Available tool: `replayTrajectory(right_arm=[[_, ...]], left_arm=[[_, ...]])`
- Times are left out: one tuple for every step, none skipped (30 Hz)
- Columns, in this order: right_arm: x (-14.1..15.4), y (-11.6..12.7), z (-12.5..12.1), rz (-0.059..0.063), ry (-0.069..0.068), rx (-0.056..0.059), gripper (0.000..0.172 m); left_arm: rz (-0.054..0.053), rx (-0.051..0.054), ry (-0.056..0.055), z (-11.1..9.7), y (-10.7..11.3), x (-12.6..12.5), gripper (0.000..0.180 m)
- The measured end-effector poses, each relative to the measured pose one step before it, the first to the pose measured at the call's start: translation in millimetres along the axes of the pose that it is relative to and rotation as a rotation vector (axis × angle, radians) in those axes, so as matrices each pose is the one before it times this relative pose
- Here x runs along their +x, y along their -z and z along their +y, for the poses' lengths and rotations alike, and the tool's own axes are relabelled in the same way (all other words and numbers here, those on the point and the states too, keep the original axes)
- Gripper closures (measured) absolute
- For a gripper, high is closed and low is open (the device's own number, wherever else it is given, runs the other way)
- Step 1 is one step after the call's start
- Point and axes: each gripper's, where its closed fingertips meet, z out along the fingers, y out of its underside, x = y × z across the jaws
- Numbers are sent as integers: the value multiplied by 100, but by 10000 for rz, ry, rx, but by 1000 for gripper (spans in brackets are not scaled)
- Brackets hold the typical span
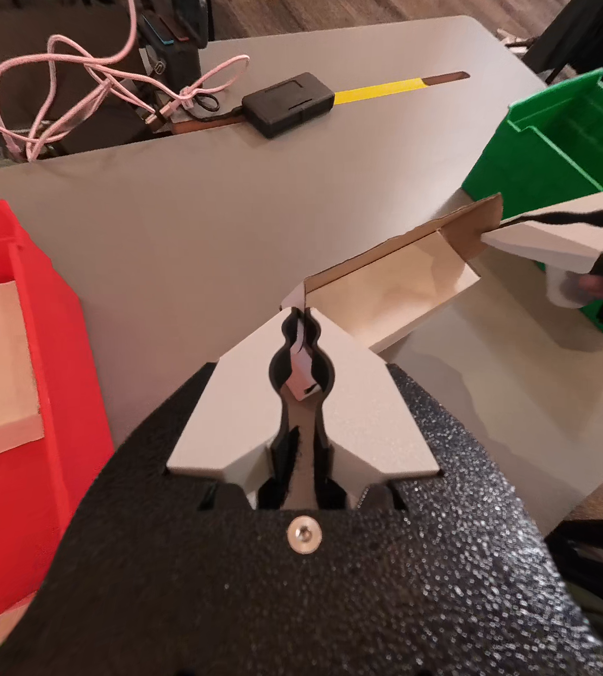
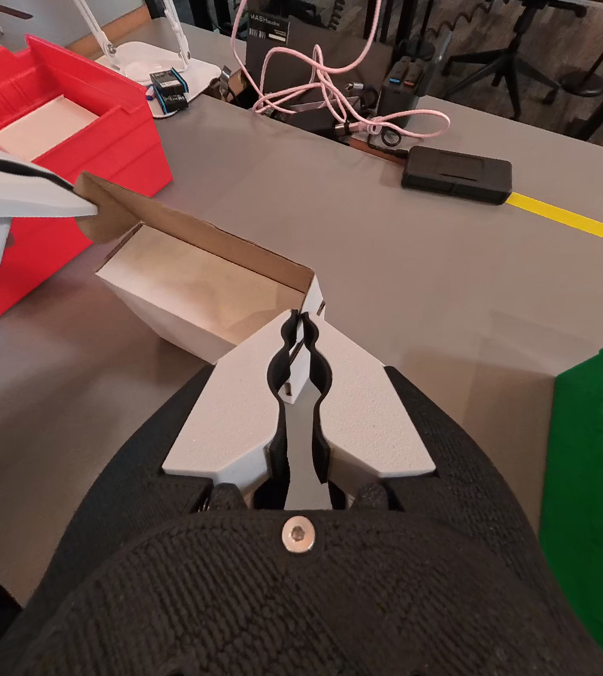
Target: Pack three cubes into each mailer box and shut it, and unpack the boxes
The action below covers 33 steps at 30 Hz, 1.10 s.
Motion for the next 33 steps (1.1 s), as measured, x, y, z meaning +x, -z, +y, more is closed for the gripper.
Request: replayTrajectory(right_arm=[[81,9,8,101,25,-26,171],[142,35,20,125,45,-36,171],[101,35,31,75,34,-34,171],[17,15,10,11,1,-13,171],[-22,-24,-13,-22,-28,10,171],[-81,-43,-34,-45,-26,19,171],[-80,-51,-34,-23,-9,13,171],[75,-29,-29,87,32,-2,171],[106,-5,-10,91,40,-19,171],[3,-4,-7,-2,-2,-21,171],[-53,-26,-12,-55,-16,-4,171],[-71,-23,-23,-55,-3,8,171],[-28,-24,-12,-10,21,9,171],[5,-7,-6,24,70,0,171],[-39,-12,-8,-5,54,-1,171],[-70,-29,-15,-28,67,7,171],[-73,-40,-18,-32,70,14,171],[-94,-58,-30,-53,31,16,171],[-46,-60,-22,-15,34,18,171],[25,-5,11,24,69,8,171],[37,25,48,-14,14,-7,170],[-8,12,14,-60,-29,22,171],[2,-28,18,-69,-26,42,171],[-13,4,16,-68,-18,38,171],[-9,19,55,-53,8,6,171],[-13,10,48,-35,56,6,171],[-10,1,11,-36,84,26,171],[0,-3,17,-53,50,19,171],[-5,7,33,-69,35,9,171],[-13,14,27,-74,14,8,171],[-1,1,22,-75,-1,5,170],[-4,-17,-1,-57,12,28,170],[-3,-4,-8,-43,-11,43,170]], left_arm=[[242,111,223,-221,-107,184,178],[316,141,308,-246,-52,219,178],[286,129,286,-198,8,133,178],[218,92,242,-103,-17,70,177],[105,89,176,-77,-59,-38,177],[-19,43,96,18,-92,-169,177],[-23,50,57,19,-55,-111,177],[120,98,94,-50,25,125,177],[142,89,92,-54,35,146,176],[29,31,38,31,7,-1,176],[-32,12,16,57,-8,-92,176],[-28,16,13,52,-10,-89,176],[28,41,62,19,7,-17,177],[38,64,57,-12,-12,3,176],[-8,55,51,27,-27,-60,176],[-27,63,65,35,-25,-100,177],[-31,66,72,61,-21,-119,176],[-66,43,24,155,-30,-171,177],[-27,95,-27,112,-45,-63,177],[1,125,-113,76,6,64,177],[6,75,-134,108,83,94,177],[14,49,-35,70,95,48,177],[28,30,-10,51,65,34,177],[40,21,23,28,49,18,177],[9,25,-31,23,17,2,177],[-20,18,-39,8,-1,8,177],[-40,6,-38,22,1,11,177],[-51,6,-58,17,-1,4,177],[-38,7,-47,1,-11,8,177],[-3,16,-20,-4,7,7,177],[18,33,-35,0,-2,-1,177],[41,60,-42,-11,-21,10,177],[99,78,87,-8,-1,3,177]])
